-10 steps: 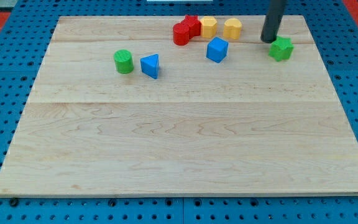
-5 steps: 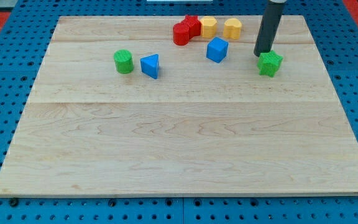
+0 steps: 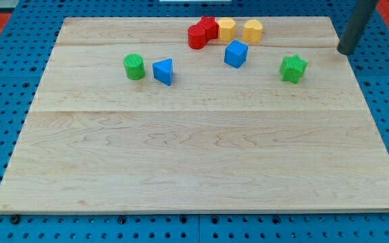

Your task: Separate the green star from the blue cube

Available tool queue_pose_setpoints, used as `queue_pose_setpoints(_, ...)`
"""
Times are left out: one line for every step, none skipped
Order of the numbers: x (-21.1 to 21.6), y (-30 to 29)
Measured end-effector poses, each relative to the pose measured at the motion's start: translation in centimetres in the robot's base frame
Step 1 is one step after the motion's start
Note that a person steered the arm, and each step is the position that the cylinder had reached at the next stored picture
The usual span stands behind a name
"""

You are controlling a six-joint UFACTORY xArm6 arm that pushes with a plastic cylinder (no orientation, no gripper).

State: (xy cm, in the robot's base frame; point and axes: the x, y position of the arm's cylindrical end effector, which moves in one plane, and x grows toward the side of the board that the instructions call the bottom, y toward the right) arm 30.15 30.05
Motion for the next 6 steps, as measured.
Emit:
queue_pose_setpoints(0.8, -3.0)
queue_pose_setpoints(-0.5, -6.1)
queue_pose_setpoints(-5.4, -8.5)
queue_pose_setpoints(-7.6, -12.1)
queue_pose_setpoints(-2.9, -9.9)
queue_pose_setpoints(0.5, -19.1)
